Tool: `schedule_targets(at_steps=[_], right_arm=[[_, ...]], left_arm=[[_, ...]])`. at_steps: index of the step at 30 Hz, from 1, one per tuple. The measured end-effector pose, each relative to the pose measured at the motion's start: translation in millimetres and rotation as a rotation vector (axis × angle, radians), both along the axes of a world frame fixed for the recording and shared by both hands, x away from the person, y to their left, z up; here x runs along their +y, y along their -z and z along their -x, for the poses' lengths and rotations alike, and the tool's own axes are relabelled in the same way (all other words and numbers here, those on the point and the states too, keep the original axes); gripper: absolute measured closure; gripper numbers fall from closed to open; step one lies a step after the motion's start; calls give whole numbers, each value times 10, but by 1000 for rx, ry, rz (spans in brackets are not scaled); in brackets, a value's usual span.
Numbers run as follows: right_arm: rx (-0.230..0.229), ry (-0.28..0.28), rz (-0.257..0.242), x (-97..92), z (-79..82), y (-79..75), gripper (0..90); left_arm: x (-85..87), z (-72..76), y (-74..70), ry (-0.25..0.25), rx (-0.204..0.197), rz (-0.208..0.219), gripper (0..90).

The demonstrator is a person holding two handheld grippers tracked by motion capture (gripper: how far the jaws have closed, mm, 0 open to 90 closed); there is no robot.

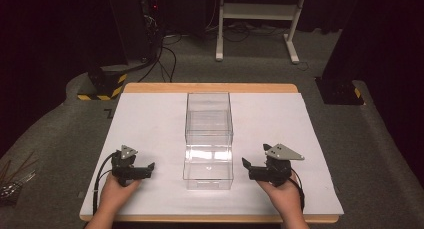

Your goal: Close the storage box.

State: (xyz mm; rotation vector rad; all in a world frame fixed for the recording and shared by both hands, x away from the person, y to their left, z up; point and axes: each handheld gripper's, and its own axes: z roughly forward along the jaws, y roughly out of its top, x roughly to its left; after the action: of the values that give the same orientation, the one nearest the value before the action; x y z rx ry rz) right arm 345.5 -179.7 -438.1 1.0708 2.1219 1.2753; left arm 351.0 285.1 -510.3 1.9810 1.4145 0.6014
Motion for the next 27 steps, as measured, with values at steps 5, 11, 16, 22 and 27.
schedule_targets(at_steps=[5,11,16,22,27], right_arm=[[-10,-15,-11,10,29,-29,94],[-17,-30,-31,24,70,-63,95],[-20,-50,-45,54,101,-74,98],[-17,-82,-60,137,148,-73,98],[-18,-113,-80,191,177,-62,99]], left_arm=[[0,1,-1,1,0,-1,21],[-1,2,-1,1,0,-2,21],[0,1,-1,1,0,-1,21],[0,1,0,1,0,-1,21],[1,1,-1,1,0,-1,21]])
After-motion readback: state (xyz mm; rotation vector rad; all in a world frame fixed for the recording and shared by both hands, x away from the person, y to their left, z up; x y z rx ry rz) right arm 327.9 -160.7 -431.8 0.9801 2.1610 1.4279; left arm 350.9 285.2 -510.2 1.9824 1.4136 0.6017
